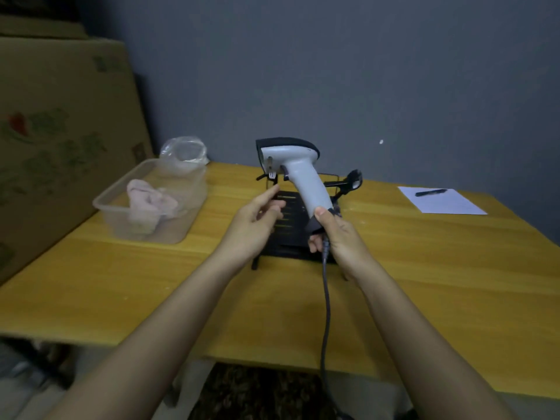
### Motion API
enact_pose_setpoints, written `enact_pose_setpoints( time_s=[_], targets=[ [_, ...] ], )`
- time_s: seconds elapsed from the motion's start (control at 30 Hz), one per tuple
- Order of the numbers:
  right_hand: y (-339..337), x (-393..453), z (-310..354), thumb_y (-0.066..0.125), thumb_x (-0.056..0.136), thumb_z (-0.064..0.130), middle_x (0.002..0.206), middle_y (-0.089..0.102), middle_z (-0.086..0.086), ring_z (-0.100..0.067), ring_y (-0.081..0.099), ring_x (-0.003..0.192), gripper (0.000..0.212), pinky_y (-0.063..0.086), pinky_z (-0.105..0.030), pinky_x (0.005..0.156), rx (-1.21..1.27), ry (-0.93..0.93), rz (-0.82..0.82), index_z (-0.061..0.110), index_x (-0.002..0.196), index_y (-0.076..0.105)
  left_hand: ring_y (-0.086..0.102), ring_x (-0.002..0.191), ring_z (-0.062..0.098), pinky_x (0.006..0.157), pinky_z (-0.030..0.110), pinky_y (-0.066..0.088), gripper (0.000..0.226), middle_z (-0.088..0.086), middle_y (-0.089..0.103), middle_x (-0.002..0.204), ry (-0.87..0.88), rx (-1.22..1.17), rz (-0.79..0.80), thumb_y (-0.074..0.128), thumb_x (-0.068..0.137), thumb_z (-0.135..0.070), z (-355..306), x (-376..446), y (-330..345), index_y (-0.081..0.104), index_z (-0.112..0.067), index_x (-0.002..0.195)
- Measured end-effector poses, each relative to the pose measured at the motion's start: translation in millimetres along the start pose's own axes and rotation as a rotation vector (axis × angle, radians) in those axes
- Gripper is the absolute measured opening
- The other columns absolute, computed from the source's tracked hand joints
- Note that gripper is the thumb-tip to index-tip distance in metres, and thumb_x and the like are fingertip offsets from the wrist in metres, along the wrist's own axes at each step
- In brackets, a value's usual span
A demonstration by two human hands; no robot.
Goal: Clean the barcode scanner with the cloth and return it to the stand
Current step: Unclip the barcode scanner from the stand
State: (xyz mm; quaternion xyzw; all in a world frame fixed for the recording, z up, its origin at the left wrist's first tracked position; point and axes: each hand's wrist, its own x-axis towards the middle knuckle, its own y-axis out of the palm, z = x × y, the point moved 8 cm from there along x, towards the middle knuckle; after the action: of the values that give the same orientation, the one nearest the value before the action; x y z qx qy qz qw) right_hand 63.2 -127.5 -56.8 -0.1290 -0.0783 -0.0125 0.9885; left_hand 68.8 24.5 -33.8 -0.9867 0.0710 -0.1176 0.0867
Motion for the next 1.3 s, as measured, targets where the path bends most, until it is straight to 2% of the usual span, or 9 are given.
enact_pose_setpoints(
  time_s=[0.13,0.3,0.53,0.67,0.83,1.13,1.23,1.3],
  targets=[
    [26,-9,-3,0.040,0.097,0.041,0.040,0.054,0.006,-0.015,0.055,0.053,0.046,0.042,-0.032,0.067,0.018,-0.016,0.064,0.018,0.060,0.053,0.060,0.090,0.007,0.098,0.039,0.047,0.049,-0.003,0.061,0.106,0.004,-0.023,-0.079,0.043,0.097,-0.019,1,-16,-14,0.033,-0.026,0.143],
    [42,-14,1,0.038,0.098,0.038,0.041,0.053,0.006,-0.011,0.053,0.051,0.043,0.042,-0.027,0.064,0.038,-0.031,0.104,0.017,0.064,0.053,0.060,0.083,0.007,0.099,0.043,0.047,0.050,-0.013,0.060,0.088,-0.029,-0.039,-0.117,0.043,0.096,-0.018,12,-20,-21,0.033,-0.028,0.143],
    [45,-12,0,0.039,0.098,0.036,0.044,0.056,0.009,-0.004,0.055,0.050,0.036,0.044,-0.012,0.057,0.014,-0.039,0.132,0.017,0.071,0.053,0.059,0.082,0.008,0.099,0.042,0.047,0.049,-0.012,0.060,0.088,-0.028,-0.038,-0.110,0.042,0.096,-0.017,10,-18,-18,0.032,-0.029,0.143],
    [43,-12,1,0.040,0.098,0.033,0.050,0.057,0.007,-0.003,0.055,0.050,0.034,0.044,-0.011,0.056,0.016,-0.037,0.148,0.017,0.071,0.053,0.060,0.083,0.009,0.099,0.044,0.047,0.050,-0.011,0.061,0.088,-0.035,-0.032,-0.101,0.042,0.096,-0.018,11,-16,-15,0.031,-0.028,0.144],
    [41,-12,2,0.042,0.098,0.029,0.064,0.054,-0.001,0.000,0.055,0.052,0.030,0.044,-0.011,0.056,-0.002,-0.063,0.181,0.016,0.073,0.052,0.059,0.079,0.010,0.092,0.034,0.049,0.050,-0.004,0.062,0.083,-0.013,-0.040,-0.086,0.040,0.097,-0.016,9,-18,-13,0.028,-0.027,0.145],
    [36,-13,1,0.043,0.097,0.029,0.066,0.055,0.001,0.001,0.055,0.055,0.028,0.044,-0.013,0.060,-0.069,-0.075,0.198,0.017,0.074,0.055,0.057,0.069,0.003,0.075,0.015,0.048,0.052,-0.002,0.059,0.073,-0.021,-0.061,-0.038,0.041,0.097,-0.012,8,-20,-4,0.028,-0.027,0.144],
    [35,-14,0,0.044,0.097,0.028,0.066,0.055,0.001,0.001,0.055,0.055,0.028,0.045,-0.012,0.059,-0.066,-0.075,0.190,0.017,0.074,0.056,0.058,0.070,0.004,0.078,0.019,0.049,0.052,-0.003,0.060,0.073,-0.033,-0.052,-0.028,0.041,0.097,-0.014,11,-20,-1,0.027,-0.027,0.145],
    [34,-14,-2,0.045,0.097,0.029,0.065,0.056,0.001,-0.002,0.056,0.056,0.028,0.045,-0.017,0.060,-0.093,-0.080,0.183,0.016,0.075,0.056,0.058,0.071,0.005,0.080,0.024,0.049,0.052,-0.003,0.060,0.074,-0.044,-0.053,-0.031,0.041,0.097,-0.014,13,-19,-1,0.027,-0.028,0.145]
  ],
)
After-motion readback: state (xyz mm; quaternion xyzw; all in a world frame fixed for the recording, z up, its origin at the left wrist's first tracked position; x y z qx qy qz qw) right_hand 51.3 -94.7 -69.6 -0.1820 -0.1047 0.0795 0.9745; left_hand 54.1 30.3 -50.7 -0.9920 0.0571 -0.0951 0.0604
